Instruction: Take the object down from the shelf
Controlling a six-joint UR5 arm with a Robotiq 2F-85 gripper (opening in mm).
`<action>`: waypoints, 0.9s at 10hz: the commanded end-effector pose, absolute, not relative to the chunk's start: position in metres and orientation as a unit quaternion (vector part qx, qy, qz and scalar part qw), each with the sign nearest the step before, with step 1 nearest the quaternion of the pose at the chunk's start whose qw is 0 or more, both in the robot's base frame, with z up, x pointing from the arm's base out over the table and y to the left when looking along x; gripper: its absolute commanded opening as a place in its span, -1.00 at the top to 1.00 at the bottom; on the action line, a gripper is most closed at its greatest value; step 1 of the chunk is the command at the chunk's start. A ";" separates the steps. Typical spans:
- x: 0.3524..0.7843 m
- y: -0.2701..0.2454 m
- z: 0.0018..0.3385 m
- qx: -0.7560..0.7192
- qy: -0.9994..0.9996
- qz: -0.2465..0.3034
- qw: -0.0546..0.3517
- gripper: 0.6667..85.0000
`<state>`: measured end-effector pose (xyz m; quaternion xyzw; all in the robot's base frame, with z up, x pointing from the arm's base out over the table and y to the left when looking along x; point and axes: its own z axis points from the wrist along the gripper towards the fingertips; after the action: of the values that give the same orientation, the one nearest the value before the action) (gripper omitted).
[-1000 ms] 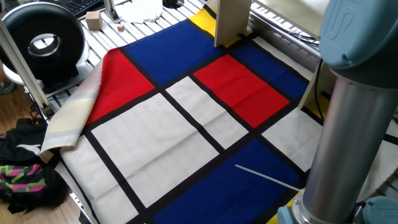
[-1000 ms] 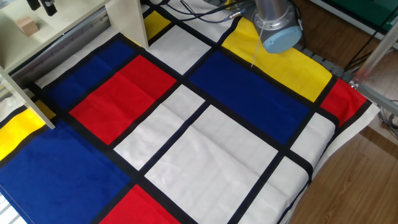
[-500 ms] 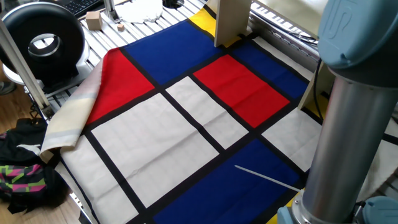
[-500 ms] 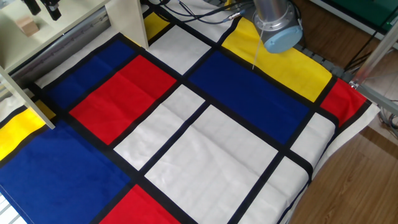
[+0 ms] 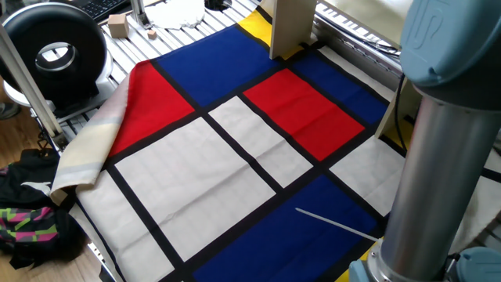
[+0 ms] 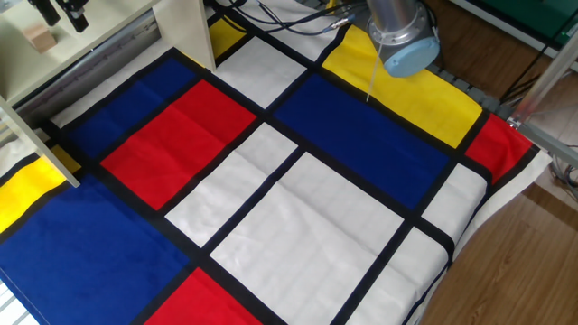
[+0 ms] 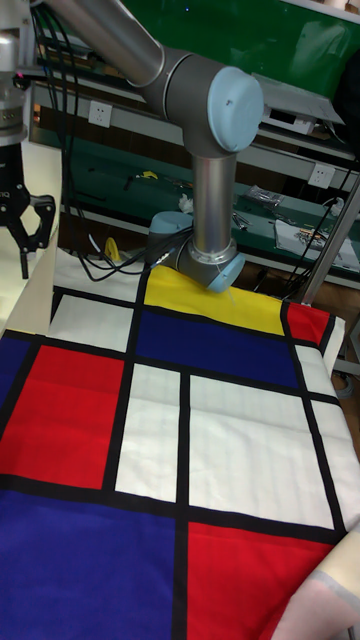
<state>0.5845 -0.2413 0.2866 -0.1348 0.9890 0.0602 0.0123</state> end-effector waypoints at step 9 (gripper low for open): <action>0.614 -0.269 0.288 -0.163 0.985 -0.014 0.051 -0.16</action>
<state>0.6049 -0.2706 0.2898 -0.1576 0.9865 -0.0159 0.0414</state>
